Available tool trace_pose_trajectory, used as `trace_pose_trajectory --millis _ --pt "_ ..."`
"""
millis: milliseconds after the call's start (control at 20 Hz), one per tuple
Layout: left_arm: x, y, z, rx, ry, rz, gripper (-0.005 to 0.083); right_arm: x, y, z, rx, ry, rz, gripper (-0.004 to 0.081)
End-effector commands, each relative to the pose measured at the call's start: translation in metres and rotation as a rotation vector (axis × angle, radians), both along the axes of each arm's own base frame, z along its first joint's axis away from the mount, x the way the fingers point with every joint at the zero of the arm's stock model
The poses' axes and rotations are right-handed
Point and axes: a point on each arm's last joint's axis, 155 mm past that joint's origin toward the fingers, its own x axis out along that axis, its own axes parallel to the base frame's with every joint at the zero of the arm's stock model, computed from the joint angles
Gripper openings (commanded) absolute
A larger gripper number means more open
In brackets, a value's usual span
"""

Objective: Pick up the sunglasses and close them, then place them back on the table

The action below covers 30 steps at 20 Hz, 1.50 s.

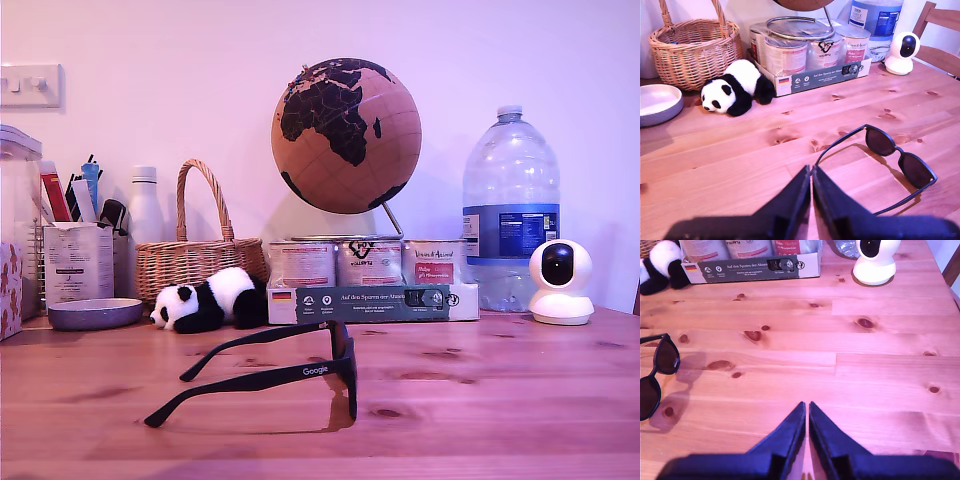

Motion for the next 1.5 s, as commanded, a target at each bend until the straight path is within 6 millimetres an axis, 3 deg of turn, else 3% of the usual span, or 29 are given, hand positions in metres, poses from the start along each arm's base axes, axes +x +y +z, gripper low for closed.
trace_pose_trajectory --millis 0,350,550,700,950,1200,1450 --pt "0.002 -0.008 0.022 -0.009 -0.113 -0.046 -0.0022 0.018 0.0 0.039 -0.012 -0.172 0.0 -0.0011" --pt "0.001 -0.011 0.026 -0.031 -0.12 -0.06 -0.0022 0.018 0.0 0.041 -0.009 -0.181 0.003 -0.0011" --pt "-0.005 -0.021 0.034 -0.02 -0.155 -0.12 -0.0022 0.02 0.017 0.055 0.074 -0.223 0.065 -0.0011" --pt "-0.01 -0.033 0.034 0.02 -0.133 -0.19 -0.0022 0.014 0.043 0.051 0.122 -0.19 0.199 -0.0011" --pt "-0.017 -0.058 0.015 0.182 0.015 -0.35 -0.0022 0.006 0.075 0.027 0.156 -0.067 0.34 -0.0011" --pt "-0.02 -0.086 -0.019 0.457 0.121 -0.56 -0.0022 -0.005 0.098 -0.001 0.148 0.132 0.431 -0.0011" --pt "-0.025 -0.121 -0.047 0.581 0.2 -0.729 -0.0022 -0.008 0.118 -0.008 0.141 0.228 0.511 -0.0011"
